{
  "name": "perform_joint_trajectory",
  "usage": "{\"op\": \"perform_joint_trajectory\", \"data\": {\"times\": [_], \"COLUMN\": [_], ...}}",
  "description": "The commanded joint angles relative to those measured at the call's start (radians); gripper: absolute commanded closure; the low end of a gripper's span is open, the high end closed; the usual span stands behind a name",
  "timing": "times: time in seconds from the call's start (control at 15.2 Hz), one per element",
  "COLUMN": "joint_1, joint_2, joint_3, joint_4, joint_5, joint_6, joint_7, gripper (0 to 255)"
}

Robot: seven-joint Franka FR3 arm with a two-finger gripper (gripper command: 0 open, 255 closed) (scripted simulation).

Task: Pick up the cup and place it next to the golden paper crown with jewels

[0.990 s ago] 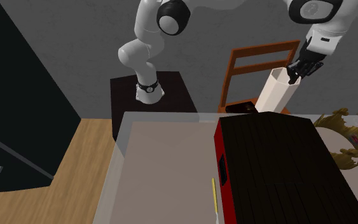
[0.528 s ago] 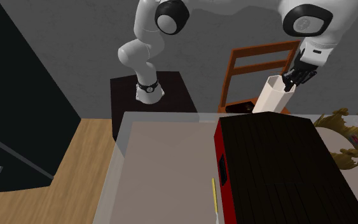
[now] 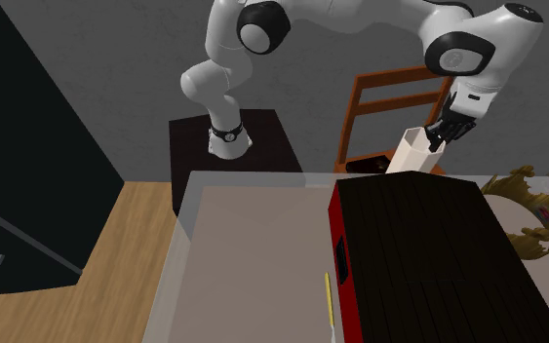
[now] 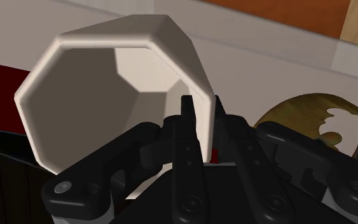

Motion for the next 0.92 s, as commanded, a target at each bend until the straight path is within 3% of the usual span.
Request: {"op": "perform_joint_trajectory", "data": {"times": [0.0,0.46,0.86], "joint_1": [-0.004,-0.007,-0.007], "joint_2": [0.002,0.021,0.021], "joint_3": [-0.002,-0.009,-0.009], "joint_4": [-0.023,-0.084,-0.084], "joint_5": [-0.002,-0.014,-0.014], "joint_6": [0.026,0.103,0.103], "joint_7": [0.000,0.009,0.009], "gripper": [255,255,255]}}
